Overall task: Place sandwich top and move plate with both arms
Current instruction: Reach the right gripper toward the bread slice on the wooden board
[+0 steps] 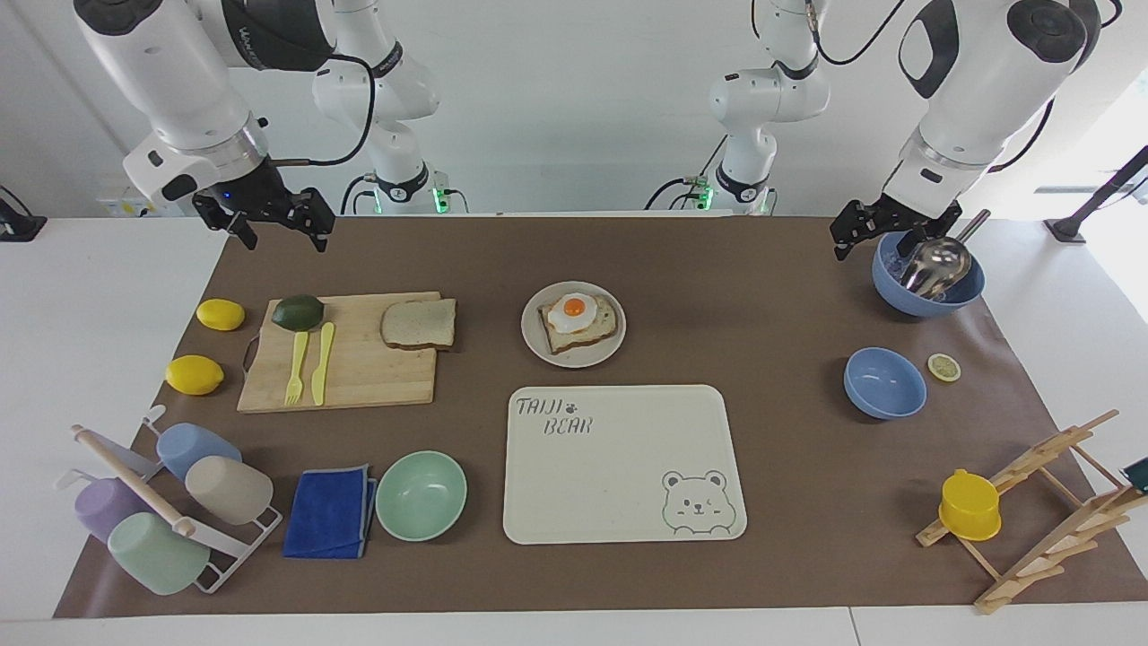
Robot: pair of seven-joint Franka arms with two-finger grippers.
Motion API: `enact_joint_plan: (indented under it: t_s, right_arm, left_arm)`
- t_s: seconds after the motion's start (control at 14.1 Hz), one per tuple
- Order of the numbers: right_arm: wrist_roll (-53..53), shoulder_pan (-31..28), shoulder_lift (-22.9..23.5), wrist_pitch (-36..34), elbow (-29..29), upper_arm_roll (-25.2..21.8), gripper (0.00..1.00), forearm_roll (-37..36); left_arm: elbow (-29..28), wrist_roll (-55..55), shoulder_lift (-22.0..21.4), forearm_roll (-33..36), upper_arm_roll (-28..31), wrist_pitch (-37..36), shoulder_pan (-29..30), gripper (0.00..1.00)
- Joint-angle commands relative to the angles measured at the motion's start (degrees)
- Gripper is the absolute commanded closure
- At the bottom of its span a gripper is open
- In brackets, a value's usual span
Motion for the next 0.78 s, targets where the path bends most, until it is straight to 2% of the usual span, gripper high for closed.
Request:
enact_joint_plan:
  t_s: [0.0, 0.43, 0.57, 0.71]
  right_arm:
    - [-1.3, -0.2, 0.3, -0.7, 0.7, 0.2, 0.0, 0.6]
    - [-0.3, 0.9, -0.3, -1.1, 0.1, 0.5, 0.0, 0.6]
    - [-2.3, 2.6, -1.9, 1.8, -3.5, 0.9, 0.0, 0.7]
    - [0.7, 5.6, -2.5, 8.0, -9.1, 1.0, 0.0, 0.4]
  left_arm:
    - [-1.4, -0.5, -1.5, 0.7, -0.3, 0.1, 0.5, 0.0]
    - [-1.4, -0.5, -1.5, 0.7, -0.3, 0.0, 0.5, 0.0]
    - [-1.4, -0.5, -1.5, 0.7, -0.3, 0.0, 0.5, 0.0]
    - [-1.4, -0.5, -1.5, 0.7, -0.3, 0.1, 0.5, 0.0]
